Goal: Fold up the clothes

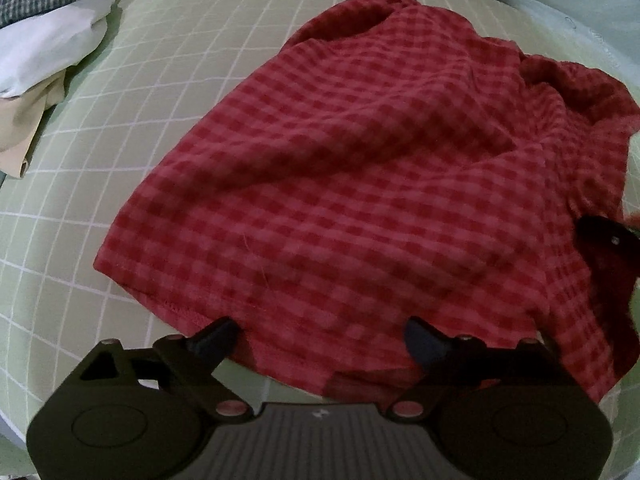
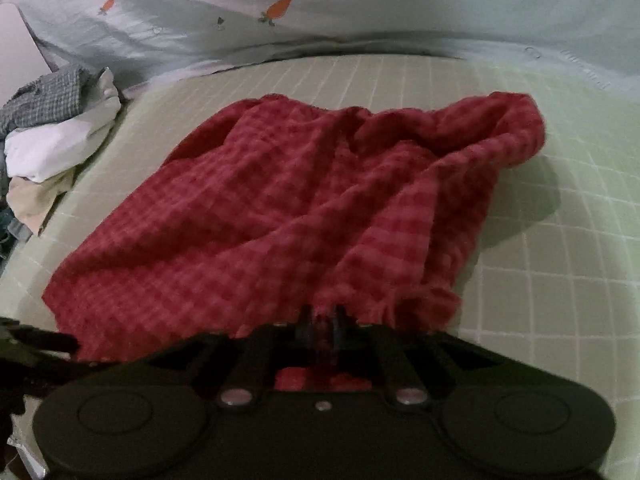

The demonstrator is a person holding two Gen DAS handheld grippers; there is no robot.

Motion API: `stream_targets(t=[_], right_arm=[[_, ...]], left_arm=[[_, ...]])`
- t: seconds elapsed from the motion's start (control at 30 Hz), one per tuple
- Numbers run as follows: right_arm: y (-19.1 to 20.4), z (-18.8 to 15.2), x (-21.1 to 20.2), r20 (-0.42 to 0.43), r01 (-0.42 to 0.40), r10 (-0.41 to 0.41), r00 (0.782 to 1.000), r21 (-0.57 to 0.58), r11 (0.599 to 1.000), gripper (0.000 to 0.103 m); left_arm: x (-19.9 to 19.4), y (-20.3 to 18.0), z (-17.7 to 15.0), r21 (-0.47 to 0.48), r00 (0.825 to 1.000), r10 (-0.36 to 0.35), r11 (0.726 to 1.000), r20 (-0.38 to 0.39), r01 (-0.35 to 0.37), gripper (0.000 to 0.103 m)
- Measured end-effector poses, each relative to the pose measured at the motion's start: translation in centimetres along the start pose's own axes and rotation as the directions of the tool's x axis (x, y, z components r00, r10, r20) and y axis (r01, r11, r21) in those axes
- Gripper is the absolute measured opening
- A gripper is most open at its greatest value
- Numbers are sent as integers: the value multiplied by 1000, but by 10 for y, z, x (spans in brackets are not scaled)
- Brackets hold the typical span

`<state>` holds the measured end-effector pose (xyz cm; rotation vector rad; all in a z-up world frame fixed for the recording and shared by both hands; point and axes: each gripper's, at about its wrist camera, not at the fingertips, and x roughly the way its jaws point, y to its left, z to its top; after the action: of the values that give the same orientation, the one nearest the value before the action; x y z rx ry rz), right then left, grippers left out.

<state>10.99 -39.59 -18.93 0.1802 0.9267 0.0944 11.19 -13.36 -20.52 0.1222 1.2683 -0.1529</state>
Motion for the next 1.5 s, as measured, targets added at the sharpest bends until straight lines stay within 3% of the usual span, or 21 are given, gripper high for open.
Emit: stream_targets(t=[0.07, 0.13, 0.2, 0.3, 0.4, 0.63, 0.7, 0.87, 0.93, 1.1, 1.17, 1.3, 1.4, 1.5], right_arm=[[-9, -2, -17, 50, 13, -15, 999, 33, 999, 54], [-18, -3, -33, 99, 31, -37, 994, 64, 997, 60], [-27, -3, -47, 147, 60, -73, 986, 92, 994, 79], [-41, -5, -56, 197, 120, -146, 969, 139, 983, 95], [-57, -10, -52, 174, 148, -179, 968, 178, 973, 103], [-50, -23, -37, 95, 78, -93, 991, 157, 985, 103], [-41, -23, -33, 82, 77, -90, 993, 150, 986, 101], [-31, -19, -24, 54, 62, -71, 996, 154, 986, 58], [-31, -20, -21, 31, 36, -41, 999, 160, 986, 45], [-39, -28, -11, -46, -41, 52, 998, 208, 977, 28], [-45, -33, -14, -43, -68, 79, 996, 219, 973, 2], [-58, -33, -47, 28, -41, 37, 999, 175, 984, 0], [-82, -36, -83, 84, 75, -90, 992, 165, 983, 0], [-117, -52, -103, 49, 269, -280, 959, 171, 948, 1]], left_arm=[[1, 1, 0, -3, 1000, -2, 1000, -1, 2, 96], [3, 0, 1, -1, 1000, -1, 1000, -2, 1, 97], [5, -2, 2, 4, 1000, 3, 1000, -3, -3, 99], [8, -6, 3, 10, 1000, 5, 1000, -10, -5, 103], [8, -6, 3, 12, 1000, 7, 1000, -14, -7, 103], [9, -7, 3, 13, 1000, 10, 1000, -11, -10, 103], [8, -8, 2, 14, 1000, 10, 1000, -10, -10, 103], [8, -11, 3, 21, 1000, 8, 1000, -13, -8, 103], [9, -9, 4, 22, 1000, 8, 1000, -14, -7, 103], [10, -8, 7, 22, 1000, 8, 1000, -17, -7, 103], [10, -7, 7, 16, 1000, 9, 1000, -18, -9, 103], [10, -7, 8, 2, 1000, 15, 1000, -20, -15, 103], [10, -8, 8, -11, 1000, 20, 1000, -16, -20, 103], [9, -8, 5, -28, 1000, 26, 999, -12, -26, 103]])
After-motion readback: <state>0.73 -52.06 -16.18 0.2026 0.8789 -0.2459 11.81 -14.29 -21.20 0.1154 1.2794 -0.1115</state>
